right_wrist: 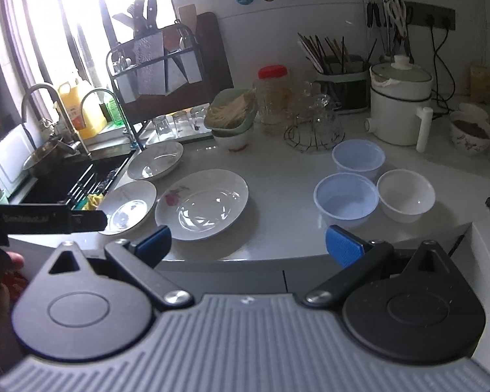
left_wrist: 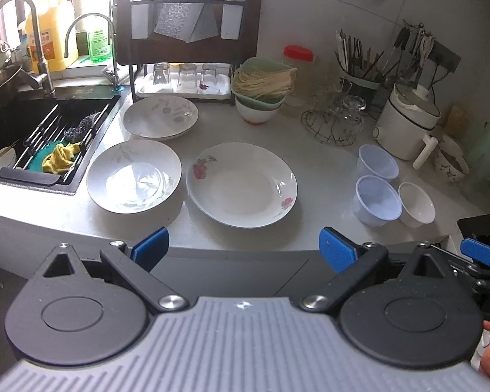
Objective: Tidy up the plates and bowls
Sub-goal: 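Move both tools to the orange-rimmed leaf plate and close both on its rim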
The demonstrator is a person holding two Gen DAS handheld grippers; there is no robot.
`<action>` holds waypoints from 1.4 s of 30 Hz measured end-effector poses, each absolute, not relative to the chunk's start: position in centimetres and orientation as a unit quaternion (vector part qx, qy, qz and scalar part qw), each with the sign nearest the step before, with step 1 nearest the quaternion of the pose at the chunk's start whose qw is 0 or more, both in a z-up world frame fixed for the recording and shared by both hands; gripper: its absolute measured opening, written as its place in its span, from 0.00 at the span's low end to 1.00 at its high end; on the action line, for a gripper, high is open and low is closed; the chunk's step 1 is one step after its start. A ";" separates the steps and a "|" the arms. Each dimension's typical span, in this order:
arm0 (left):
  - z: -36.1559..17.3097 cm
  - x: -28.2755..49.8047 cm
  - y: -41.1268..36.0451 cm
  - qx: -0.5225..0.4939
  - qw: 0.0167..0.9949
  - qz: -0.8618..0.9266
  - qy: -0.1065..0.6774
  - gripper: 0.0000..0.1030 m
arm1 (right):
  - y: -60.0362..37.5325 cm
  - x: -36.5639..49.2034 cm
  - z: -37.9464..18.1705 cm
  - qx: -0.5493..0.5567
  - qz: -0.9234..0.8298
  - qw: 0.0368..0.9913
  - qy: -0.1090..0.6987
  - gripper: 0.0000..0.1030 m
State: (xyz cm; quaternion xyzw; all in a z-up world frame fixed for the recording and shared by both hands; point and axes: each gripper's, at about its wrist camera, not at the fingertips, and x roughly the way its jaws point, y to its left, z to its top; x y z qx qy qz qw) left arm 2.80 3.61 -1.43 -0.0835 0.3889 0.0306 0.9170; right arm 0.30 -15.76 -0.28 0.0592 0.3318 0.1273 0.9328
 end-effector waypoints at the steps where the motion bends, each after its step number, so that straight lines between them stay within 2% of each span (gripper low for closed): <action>1: -1.5 3.1 3.8 -0.083 0.917 0.030 0.390 0.97 | -15.7 0.5 -0.4 0.060 0.124 0.934 0.331 1.00; 19: -2.4 8.9 11.8 -0.067 0.905 0.027 0.419 0.97 | -8.8 4.7 -0.8 0.075 0.124 0.926 0.348 0.98; 42: -6.3 17.4 29.3 -0.116 0.890 0.004 0.440 0.97 | 3.7 11.2 -3.8 0.086 0.104 0.913 0.386 0.92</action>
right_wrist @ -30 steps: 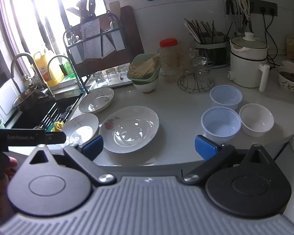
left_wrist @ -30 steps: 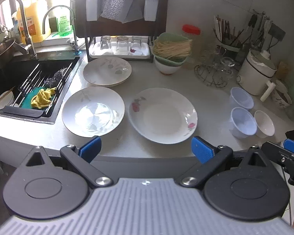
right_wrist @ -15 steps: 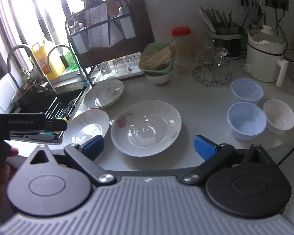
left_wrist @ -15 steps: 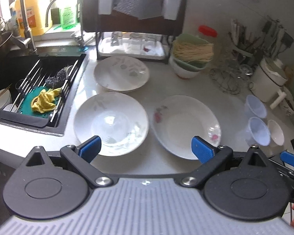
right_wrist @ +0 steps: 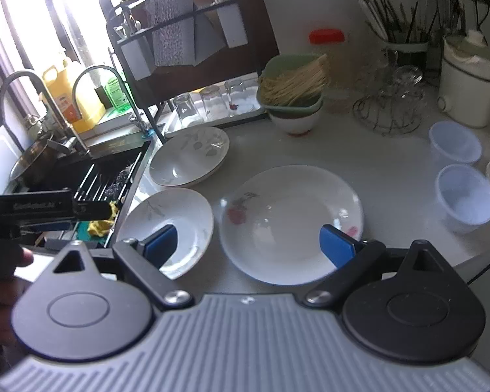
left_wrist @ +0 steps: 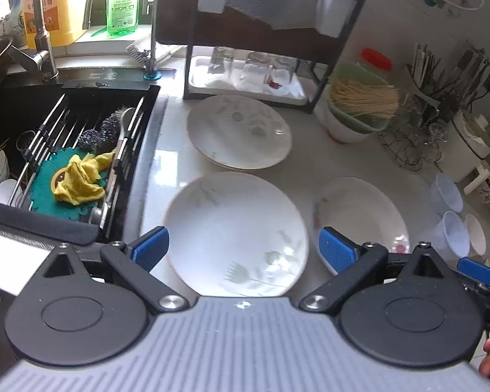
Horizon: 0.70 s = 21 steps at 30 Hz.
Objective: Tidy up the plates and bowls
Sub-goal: 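Move both tools to the orange-rimmed leaf plate and close both on its rim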
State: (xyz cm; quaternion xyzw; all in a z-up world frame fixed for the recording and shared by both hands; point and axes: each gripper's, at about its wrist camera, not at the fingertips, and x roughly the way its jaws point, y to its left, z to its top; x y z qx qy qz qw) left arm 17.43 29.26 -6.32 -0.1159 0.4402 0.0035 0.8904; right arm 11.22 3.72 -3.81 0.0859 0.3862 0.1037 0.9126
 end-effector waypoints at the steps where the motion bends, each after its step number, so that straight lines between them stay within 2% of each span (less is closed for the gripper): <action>1: -6.5 17.8 30.1 -0.115 0.890 0.005 0.442 0.97 | 4.2 11.6 -4.0 0.093 0.099 0.911 0.389 0.92; 9: -9.1 20.5 35.9 -0.123 0.883 -0.034 0.451 0.96 | 9.2 13.6 -6.7 0.104 0.070 0.900 0.418 0.92; 13: -11.3 22.0 37.6 -0.106 0.884 -0.050 0.452 0.96 | 10.8 14.3 -8.1 0.119 0.067 0.890 0.434 0.80; 16: -12.9 22.7 37.8 -0.087 0.885 -0.068 0.452 0.91 | 11.6 14.8 -9.0 0.126 0.069 0.884 0.445 0.74; 18: -13.7 23.1 37.8 -0.073 0.886 -0.079 0.451 0.83 | 12.2 15.0 -9.5 0.122 0.074 0.882 0.448 0.73; 21: -14.8 23.6 37.8 -0.070 0.888 -0.096 0.444 0.74 | 12.7 15.7 -10.3 0.129 0.081 0.878 0.454 0.64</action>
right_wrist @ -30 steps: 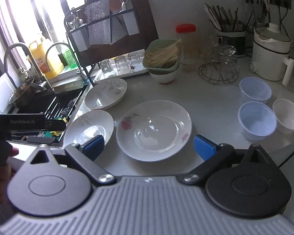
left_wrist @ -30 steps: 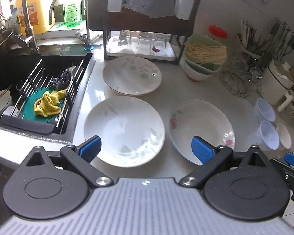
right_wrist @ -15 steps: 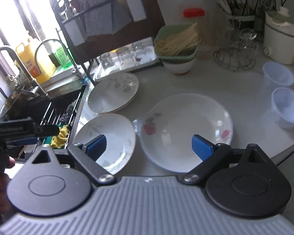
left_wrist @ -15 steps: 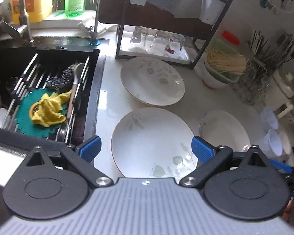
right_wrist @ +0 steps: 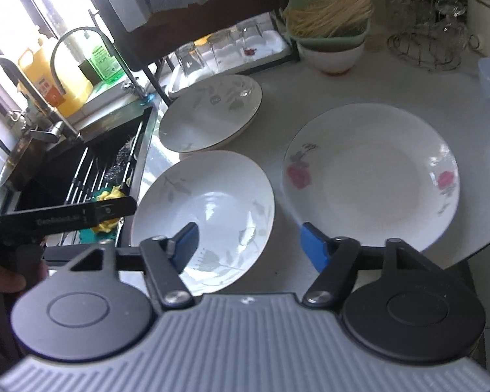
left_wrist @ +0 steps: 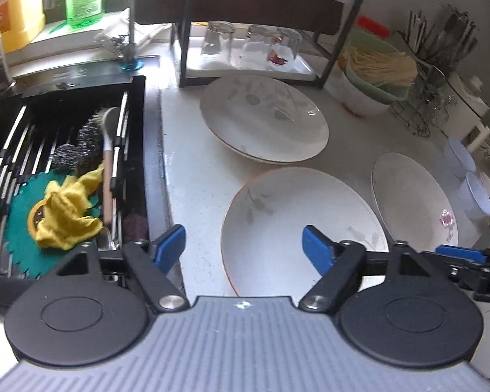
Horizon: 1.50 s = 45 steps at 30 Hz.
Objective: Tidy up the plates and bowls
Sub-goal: 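Move both tools to the orange-rimmed leaf plate and close both on its rim, then lift the leaf plate with both tools and carry it over the rose plate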
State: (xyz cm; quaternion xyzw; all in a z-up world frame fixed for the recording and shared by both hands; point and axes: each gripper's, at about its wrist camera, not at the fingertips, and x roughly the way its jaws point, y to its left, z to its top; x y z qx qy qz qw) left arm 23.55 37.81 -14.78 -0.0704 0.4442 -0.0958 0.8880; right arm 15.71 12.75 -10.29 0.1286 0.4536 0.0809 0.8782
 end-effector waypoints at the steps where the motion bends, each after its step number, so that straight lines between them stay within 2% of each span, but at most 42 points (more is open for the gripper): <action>1: -15.1 23.8 37.8 -0.072 0.887 -0.101 0.445 0.72 | 12.8 16.0 -10.6 0.130 0.079 0.876 0.457 0.61; 3: -15.7 24.3 37.7 -0.068 0.886 -0.108 0.446 0.63 | 13.1 16.6 -11.4 0.133 0.076 0.873 0.463 0.54; 8: -17.2 25.5 37.4 -0.056 0.881 -0.128 0.453 0.49 | 14.3 17.8 -13.8 0.116 0.059 0.867 0.482 0.36; 9: -17.5 25.8 37.4 -0.053 0.879 -0.130 0.456 0.46 | 14.4 18.0 -14.3 0.117 0.054 0.865 0.486 0.35; 17: -19.2 27.6 37.7 -0.048 0.870 -0.148 0.467 0.40 | 14.4 18.7 -15.8 0.127 0.036 0.863 0.487 0.17; 25: -19.9 28.7 37.2 -0.049 0.865 -0.160 0.474 0.39 | 14.1 19.2 -16.3 0.148 0.035 0.861 0.485 0.15; 29: -20.0 30.0 38.4 -0.111 0.847 -0.160 0.496 0.39 | 13.6 19.7 -16.4 0.167 0.039 0.851 0.497 0.15; 45: -16.2 29.1 38.7 -0.093 0.852 -0.169 0.486 0.39 | 12.6 19.6 -15.4 0.200 0.086 0.825 0.521 0.16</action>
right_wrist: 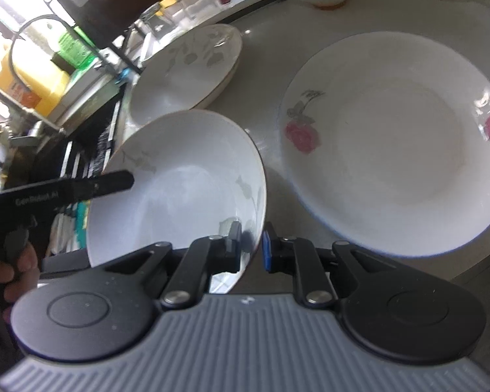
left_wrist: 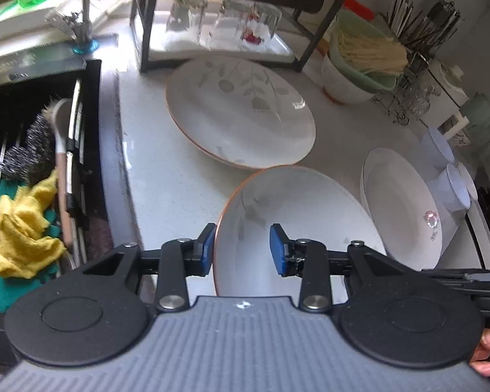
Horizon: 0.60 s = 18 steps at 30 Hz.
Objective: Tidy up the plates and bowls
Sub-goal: 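Lift the leaf plate with both tools and carry it over the rose plate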
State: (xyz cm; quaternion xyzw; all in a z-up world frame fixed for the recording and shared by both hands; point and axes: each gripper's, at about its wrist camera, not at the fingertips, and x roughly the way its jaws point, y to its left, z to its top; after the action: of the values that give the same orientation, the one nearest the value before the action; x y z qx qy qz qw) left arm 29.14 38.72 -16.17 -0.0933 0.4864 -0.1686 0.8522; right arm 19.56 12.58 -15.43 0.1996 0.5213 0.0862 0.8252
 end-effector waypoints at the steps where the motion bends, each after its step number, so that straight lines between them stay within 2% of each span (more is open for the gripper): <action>1: -15.7 29.0 38.9 -0.096 0.853 -0.165 0.486 0.39 | 12.7 19.5 -15.2 0.205 0.093 0.823 0.522 0.16; 9: -13.1 30.1 38.5 -0.098 0.851 -0.175 0.485 0.39 | 12.4 19.8 -12.8 0.203 0.100 0.833 0.505 0.16; 18: -10.8 32.6 33.7 -0.073 0.851 -0.226 0.468 0.39 | 8.6 20.5 -10.8 0.215 0.057 0.851 0.475 0.16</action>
State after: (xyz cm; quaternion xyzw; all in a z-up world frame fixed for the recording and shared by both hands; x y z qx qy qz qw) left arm 32.63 33.72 -10.82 -0.0731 0.4680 -0.2264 0.8511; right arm 20.52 8.59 -10.80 0.2150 0.4752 0.0571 0.8513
